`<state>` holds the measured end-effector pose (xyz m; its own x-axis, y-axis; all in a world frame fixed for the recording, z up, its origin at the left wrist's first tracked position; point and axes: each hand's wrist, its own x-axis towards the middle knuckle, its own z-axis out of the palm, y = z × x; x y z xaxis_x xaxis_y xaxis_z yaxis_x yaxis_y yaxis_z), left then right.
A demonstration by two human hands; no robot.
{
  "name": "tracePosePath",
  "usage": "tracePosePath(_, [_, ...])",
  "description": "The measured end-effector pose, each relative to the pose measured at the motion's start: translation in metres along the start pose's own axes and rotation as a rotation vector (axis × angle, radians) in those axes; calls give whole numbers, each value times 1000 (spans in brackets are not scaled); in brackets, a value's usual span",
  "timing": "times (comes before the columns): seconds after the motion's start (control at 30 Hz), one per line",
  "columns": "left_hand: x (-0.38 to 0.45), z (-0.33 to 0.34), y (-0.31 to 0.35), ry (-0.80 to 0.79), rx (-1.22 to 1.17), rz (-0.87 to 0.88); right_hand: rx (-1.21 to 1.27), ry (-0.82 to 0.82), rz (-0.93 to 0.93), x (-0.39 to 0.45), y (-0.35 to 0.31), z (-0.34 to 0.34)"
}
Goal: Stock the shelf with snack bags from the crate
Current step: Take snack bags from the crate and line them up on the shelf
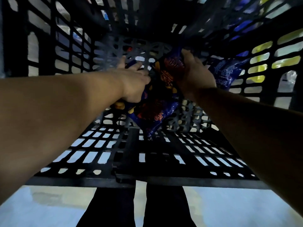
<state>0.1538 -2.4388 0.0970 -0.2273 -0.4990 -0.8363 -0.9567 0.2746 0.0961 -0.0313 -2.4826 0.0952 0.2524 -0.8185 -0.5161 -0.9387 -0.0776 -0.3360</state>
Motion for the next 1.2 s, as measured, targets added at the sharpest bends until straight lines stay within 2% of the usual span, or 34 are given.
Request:
tracePosePath(0.13, [0, 5, -1, -26, 87, -48, -31, 5, -37, -3, 3, 3])
tracePosePath(0.37, [-25, -1, -19, 114, 55, -148, -161, 21, -120, -18, -7, 0])
tracePosePath(0.5, [-43, -10, -16, 198, -58, -189, -312, -4, -123, -32, -18, -23])
tracePosePath(0.6, [-61, -18, -7, 322, -179, -208, -383, 24, -125, -45, -25, -39])
tracePosePath(0.97, [-152, -74, 34, 597, -439, -267, -278, 52, -224, -108, -45, -145])
tracePosePath(1.2, [-208, -123, 47, 777, -334, -264, -254, 204, -239, -145, -66, -210])
